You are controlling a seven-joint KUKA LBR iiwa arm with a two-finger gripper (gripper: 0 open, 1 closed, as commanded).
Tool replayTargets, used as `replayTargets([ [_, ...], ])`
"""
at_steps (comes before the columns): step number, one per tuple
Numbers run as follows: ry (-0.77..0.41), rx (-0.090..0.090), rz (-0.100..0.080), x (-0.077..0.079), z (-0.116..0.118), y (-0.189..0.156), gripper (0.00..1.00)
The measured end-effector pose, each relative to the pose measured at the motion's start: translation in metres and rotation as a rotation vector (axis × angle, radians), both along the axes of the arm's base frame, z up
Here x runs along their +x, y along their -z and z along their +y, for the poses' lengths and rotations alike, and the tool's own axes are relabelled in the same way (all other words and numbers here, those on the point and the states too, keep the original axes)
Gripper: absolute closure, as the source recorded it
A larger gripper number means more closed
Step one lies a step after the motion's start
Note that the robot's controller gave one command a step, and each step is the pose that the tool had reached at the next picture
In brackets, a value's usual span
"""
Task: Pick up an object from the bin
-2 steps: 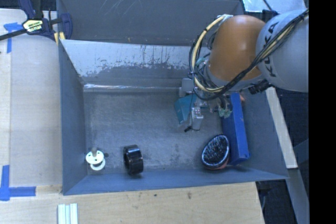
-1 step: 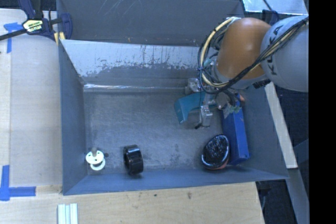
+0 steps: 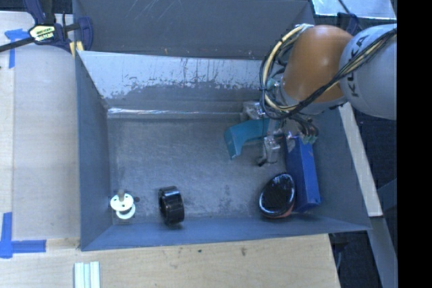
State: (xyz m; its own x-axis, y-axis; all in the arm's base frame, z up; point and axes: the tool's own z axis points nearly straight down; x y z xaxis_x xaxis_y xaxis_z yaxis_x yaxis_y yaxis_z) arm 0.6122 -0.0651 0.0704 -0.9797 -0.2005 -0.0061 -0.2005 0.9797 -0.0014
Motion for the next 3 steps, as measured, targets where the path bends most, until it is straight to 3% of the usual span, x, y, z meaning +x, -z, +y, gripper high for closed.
replayTargets([
  [1,-0.087,0.000,0.002,-0.0058,0.0056,-0.0005,0.00],
  [2,-0.002,0.002,-0.003,-0.0003,0.0008,-0.0002,0.00],
  [3,-0.085,0.000,-0.006,-0.0036,0.0057,-0.0021,1.00],
])
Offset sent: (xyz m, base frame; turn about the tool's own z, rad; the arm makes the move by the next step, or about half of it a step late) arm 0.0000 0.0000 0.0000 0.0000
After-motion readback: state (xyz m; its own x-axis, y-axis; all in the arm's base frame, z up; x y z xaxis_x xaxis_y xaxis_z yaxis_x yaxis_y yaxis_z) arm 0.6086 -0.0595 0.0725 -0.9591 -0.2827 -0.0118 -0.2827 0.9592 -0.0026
